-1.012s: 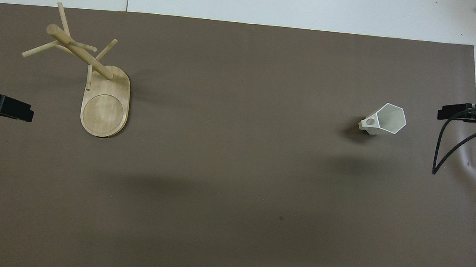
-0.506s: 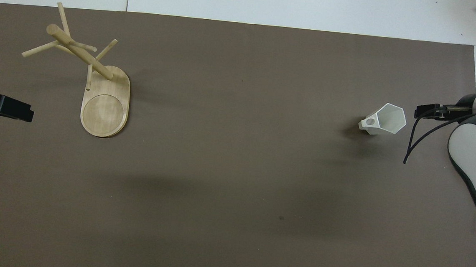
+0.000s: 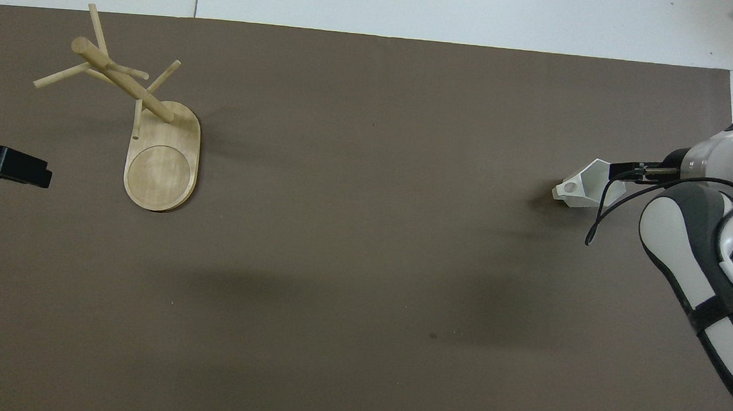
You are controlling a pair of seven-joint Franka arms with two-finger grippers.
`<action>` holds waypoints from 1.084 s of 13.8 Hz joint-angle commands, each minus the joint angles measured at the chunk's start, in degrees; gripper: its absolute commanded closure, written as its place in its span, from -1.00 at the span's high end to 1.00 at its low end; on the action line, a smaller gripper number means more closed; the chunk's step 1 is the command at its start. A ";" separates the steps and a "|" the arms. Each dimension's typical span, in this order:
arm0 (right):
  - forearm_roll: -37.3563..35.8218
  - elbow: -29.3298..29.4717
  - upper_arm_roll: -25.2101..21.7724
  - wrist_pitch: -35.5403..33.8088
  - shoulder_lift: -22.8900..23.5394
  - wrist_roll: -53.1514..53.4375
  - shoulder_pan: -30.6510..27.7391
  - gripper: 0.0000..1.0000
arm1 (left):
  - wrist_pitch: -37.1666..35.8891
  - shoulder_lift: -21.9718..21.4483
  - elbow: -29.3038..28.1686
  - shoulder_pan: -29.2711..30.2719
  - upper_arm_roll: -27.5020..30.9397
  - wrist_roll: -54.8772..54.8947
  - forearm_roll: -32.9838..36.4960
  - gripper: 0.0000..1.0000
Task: Hang cup on rack
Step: 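Reach the right gripper to the white cup and grasp its rim, then lift the white cup with the right gripper and carry it toward the rack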
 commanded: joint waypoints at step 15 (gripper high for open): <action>0.21 -1.38 1.22 2.88 2.26 0.88 -0.31 -0.73 | -0.13 -1.35 -1.32 0.29 -0.14 -0.21 0.91 1.00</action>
